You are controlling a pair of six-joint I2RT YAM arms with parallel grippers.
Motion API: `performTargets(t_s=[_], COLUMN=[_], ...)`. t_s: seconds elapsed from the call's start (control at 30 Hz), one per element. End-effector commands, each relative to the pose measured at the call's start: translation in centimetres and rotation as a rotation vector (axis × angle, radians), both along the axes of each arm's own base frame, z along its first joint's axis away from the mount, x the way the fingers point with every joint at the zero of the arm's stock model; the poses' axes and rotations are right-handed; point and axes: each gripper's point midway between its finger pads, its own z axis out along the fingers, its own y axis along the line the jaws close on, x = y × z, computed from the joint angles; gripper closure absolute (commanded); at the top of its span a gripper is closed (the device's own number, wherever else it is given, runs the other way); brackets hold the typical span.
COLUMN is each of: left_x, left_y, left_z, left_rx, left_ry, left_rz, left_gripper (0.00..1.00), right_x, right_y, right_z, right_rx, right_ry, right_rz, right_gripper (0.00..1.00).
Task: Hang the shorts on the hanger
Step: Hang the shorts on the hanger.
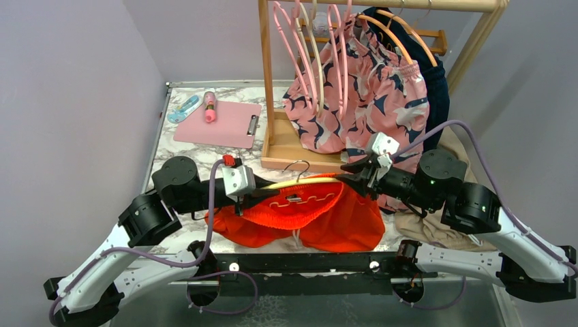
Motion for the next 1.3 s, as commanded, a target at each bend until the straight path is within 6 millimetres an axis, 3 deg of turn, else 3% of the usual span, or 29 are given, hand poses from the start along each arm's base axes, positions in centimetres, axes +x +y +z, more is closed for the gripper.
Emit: performTargets(t_s=[0.0, 0.33, 0.53, 0.73, 1.03, 1.27], left_x=[-0.6, -1.3, -1.5, -1.5, -2.2, -2.4], left_y=[1.8, 2.7, 3.5, 4.1, 5.0, 4.3], left_z=[6.9, 9.0, 11.1, 13.5, 17.4, 17.0], left_rx=[-0.195, -0.249, -0.298, -0.334, -0.387, -0.377], left_ry=[-0.159, -0.195, -0.242, -0.298, -0.374, -0.352], left_rz=[0.033, 0.034, 0.052, 0.076, 0.073, 0.039], left_gripper=[1.00, 1.00, 1.00, 1.00, 1.00, 1.00], right_x=[1.2, 2.0, 2.2, 1.1, -2.3, -4.1], right_y=[-2.0, -3.1, -4.0, -3.8, -4.1, -2.7], right_z=[-2.3, -0.7, 1.3, 5.0, 12.4, 14.0], right_rx=[-0.090, -0.050, -0.007, 0.065, 0.228, 0.262], right_ry=[0.021, 0.007, -0.010, -0.043, -0.146, -0.194], right_rz=[-0.114, -0.193, -0.226, -0.161, 0.014, 0.151], right_gripper=[0.73, 0.77, 0.78, 0.75, 0.54, 0.43])
